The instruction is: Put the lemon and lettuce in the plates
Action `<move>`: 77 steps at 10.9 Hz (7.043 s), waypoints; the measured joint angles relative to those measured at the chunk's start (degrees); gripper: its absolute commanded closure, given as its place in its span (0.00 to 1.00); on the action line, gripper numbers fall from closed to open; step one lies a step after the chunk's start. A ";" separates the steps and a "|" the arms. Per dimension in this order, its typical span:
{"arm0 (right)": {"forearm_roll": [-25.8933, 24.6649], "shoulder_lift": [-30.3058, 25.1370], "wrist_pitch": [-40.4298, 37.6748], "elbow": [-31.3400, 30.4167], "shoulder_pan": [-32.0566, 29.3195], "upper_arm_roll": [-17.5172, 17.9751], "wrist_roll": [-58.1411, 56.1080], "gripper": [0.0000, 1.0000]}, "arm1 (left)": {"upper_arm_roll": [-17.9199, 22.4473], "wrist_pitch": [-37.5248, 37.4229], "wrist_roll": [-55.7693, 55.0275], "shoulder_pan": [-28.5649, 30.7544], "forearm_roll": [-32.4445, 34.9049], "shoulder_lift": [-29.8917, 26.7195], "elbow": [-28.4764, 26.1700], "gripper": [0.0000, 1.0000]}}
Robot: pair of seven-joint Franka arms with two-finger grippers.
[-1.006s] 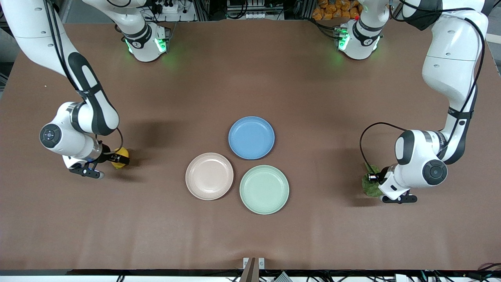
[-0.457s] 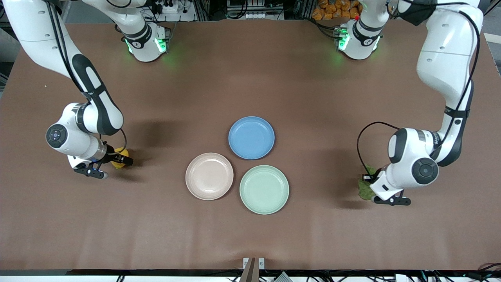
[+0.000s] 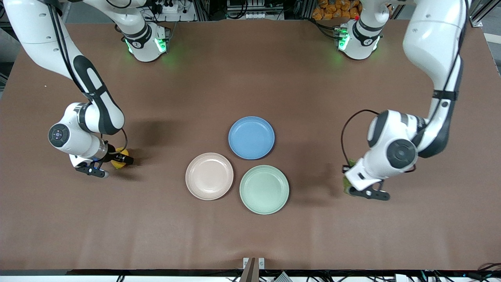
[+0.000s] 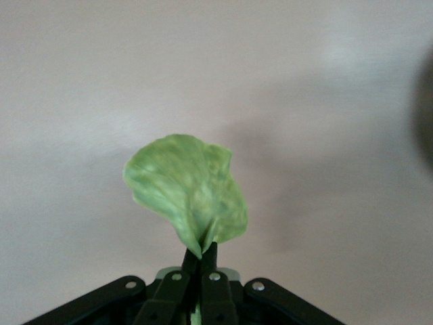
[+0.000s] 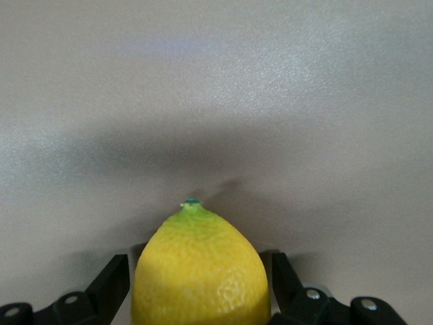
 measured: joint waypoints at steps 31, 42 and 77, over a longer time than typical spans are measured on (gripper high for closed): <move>0.13 6.64 -14.11 28.16 13.85 4.73 4.33 0.59 | -9.35 17.90 -6.70 -3.26 -0.01 2.59 4.99 0.00; 0.14 17.20 -1.48 32.99 23.72 4.74 15.19 0.44 | -9.53 -8.59 2.76 14.51 -0.01 -9.78 4.71 0.00; -1.09 -6.90 -43.68 30.66 -2.91 4.00 -4.60 0.00 | 4.34 -33.37 4.67 9.03 -5.21 -33.08 3.95 0.00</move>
